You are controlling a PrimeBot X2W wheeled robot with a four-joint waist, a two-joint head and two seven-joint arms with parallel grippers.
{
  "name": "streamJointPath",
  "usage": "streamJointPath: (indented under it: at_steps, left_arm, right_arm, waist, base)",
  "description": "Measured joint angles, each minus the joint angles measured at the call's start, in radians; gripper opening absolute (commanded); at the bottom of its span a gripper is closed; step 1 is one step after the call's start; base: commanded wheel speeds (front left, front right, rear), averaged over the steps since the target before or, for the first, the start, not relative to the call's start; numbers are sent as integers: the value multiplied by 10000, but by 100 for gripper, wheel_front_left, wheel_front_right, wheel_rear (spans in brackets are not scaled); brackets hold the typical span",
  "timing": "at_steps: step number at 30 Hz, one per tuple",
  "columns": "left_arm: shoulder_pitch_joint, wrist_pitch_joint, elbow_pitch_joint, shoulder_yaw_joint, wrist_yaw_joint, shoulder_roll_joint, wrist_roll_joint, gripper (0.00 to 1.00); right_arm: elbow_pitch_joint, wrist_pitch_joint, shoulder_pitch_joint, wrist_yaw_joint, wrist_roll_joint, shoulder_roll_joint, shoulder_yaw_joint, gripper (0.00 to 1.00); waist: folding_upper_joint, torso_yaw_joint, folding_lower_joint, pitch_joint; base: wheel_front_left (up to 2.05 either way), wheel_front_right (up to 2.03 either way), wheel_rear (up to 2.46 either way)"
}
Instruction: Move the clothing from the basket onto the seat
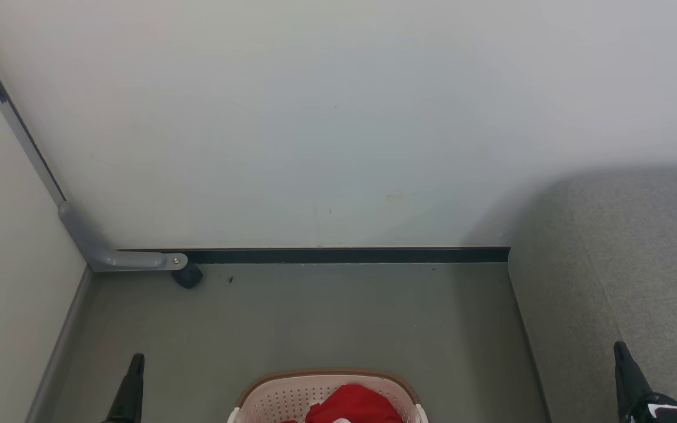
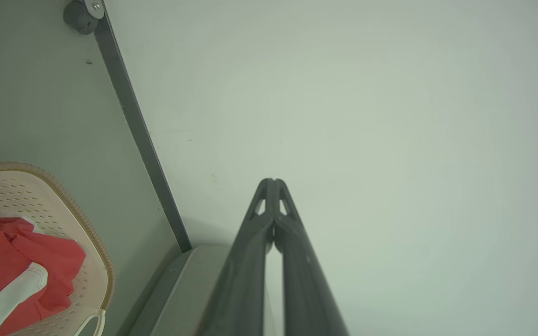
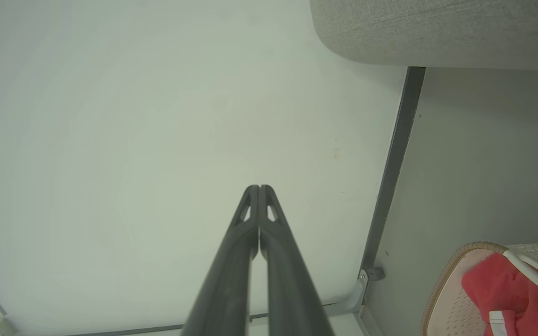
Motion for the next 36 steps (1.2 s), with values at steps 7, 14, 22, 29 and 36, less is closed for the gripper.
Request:
streamJointPath:
  at_steps: [7, 14, 22, 29, 36]
  left_arm:
    - [0, 0, 0, 0, 0, 0, 0, 0]
    - [0, 0, 0, 0, 0, 0, 2, 0]
    - [0, 0, 0, 0, 0, 0, 2, 0]
    - [0, 0, 0, 0, 0, 0, 2, 0]
    - [0, 0, 0, 0, 0, -2, 2, 0]
  right_arm:
    - [0, 0, 0, 0, 0, 0, 0, 0]
    - [-2, 0, 0, 0, 0, 0, 0, 0]
    - [-2, 0, 0, 0, 0, 0, 0, 0]
    - [-2, 0, 0, 0, 0, 0, 0, 0]
    - [-2, 0, 1, 0, 0, 0, 0, 0]
  waist:
    - [0, 0, 0, 0]
    - [0, 0, 0, 0]
    - [0, 0, 0, 0]
    - [0, 0, 0, 0]
    - [0, 0, 0, 0]
  base:
    - [0, 0, 0]
    - [0, 0, 0]
    - [0, 0, 0]
    - [0, 0, 0]
    - [0, 0, 0]
